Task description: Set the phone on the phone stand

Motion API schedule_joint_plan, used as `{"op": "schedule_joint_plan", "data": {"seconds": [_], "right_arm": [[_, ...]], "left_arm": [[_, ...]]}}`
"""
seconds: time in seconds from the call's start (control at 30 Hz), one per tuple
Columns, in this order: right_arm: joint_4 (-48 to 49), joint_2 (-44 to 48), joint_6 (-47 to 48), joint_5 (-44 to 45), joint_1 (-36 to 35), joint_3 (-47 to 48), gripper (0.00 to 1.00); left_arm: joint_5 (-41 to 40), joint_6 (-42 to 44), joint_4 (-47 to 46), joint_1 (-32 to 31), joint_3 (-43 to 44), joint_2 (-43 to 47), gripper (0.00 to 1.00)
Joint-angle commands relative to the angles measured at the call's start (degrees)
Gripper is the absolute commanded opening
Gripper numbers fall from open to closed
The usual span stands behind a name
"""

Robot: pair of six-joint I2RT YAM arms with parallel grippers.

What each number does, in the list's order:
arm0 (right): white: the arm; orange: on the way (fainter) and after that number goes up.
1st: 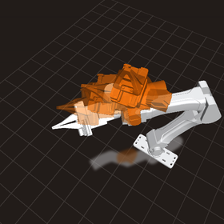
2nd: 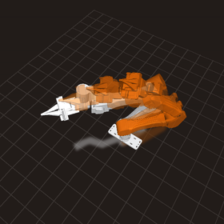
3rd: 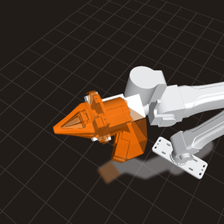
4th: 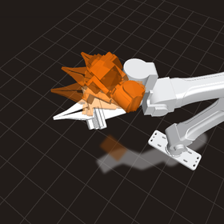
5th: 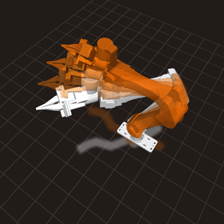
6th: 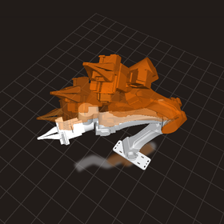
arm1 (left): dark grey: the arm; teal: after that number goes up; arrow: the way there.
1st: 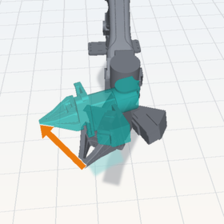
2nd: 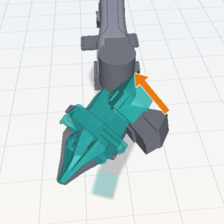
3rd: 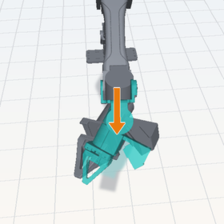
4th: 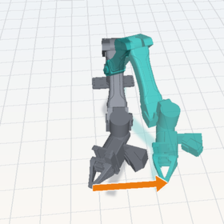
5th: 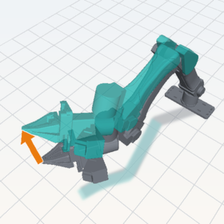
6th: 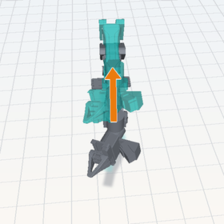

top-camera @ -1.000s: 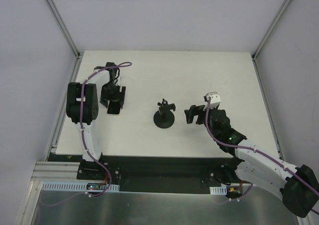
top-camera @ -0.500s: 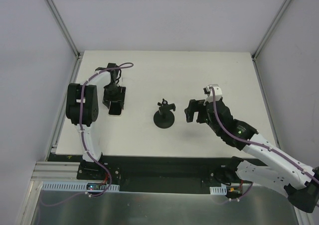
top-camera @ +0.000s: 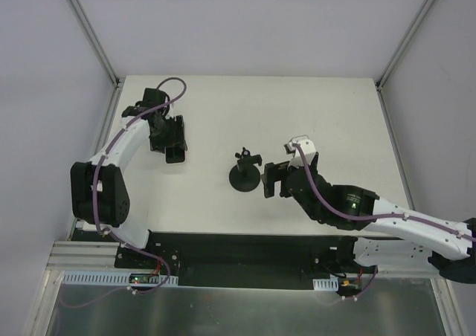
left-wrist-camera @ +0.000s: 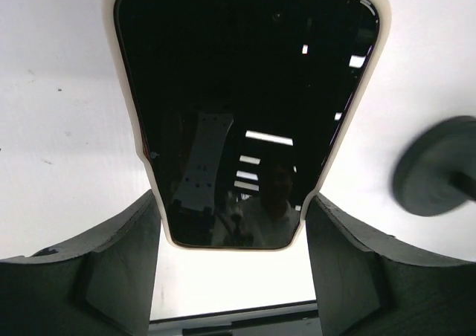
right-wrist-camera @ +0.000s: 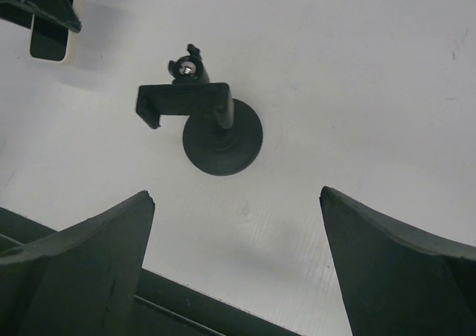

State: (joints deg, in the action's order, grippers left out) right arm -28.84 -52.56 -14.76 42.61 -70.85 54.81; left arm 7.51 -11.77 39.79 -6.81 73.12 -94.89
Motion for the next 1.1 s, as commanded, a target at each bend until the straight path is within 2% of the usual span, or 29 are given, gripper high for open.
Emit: {"op": "schedule_joint_plan", "data": {"seconds": [0.0, 0.07, 0.23, 0.47, 0.6, 0.77, 0.93, 1.07], "right_arm": [[5.28, -3.68, 4.37, 3.36, -4.55, 5.30, 0.96], [9.05, -5.53, 7.63, 1.44, -7.09, 6.80, 0.96], [21.86, -11.42, 13.17, -4.64, -7.81, 9.00, 0.99], [32.78, -26.87, 18.80, -4.46, -7.46, 17.00, 0.94], [38.94, -30.23, 18.28, -7.88, -4.74, 17.44, 0.80], [46.15, -32.87, 20.65, -15.87, -1.05, 16.04, 0.77], [49.05, -34.89, 19.78, -18.53, 1.14, 17.09, 0.74], [52.83, -36.82, 17.75, -21.51, 2.65, 16.91, 0.62]], "left_arm": [[5.93, -5.19, -5.50, -0.57, -0.87, 11.28, 0.00], [9.01, -6.76, -7.79, -0.57, -2.10, 14.19, 0.00], [13.58, -9.76, -11.22, -0.57, -3.95, 22.90, 0.00], [16.65, -12.83, -16.23, -0.49, -6.94, 33.44, 0.00], [19.91, -14.16, -18.17, -0.40, -7.73, 37.58, 0.00], [21.84, -14.33, -20.63, -0.40, -9.49, 41.10, 0.00], [23.69, -14.77, -21.59, -0.40, -9.84, 41.19, 0.00], [24.92, -15.30, -22.47, -0.40, -10.37, 41.28, 0.00]]}}
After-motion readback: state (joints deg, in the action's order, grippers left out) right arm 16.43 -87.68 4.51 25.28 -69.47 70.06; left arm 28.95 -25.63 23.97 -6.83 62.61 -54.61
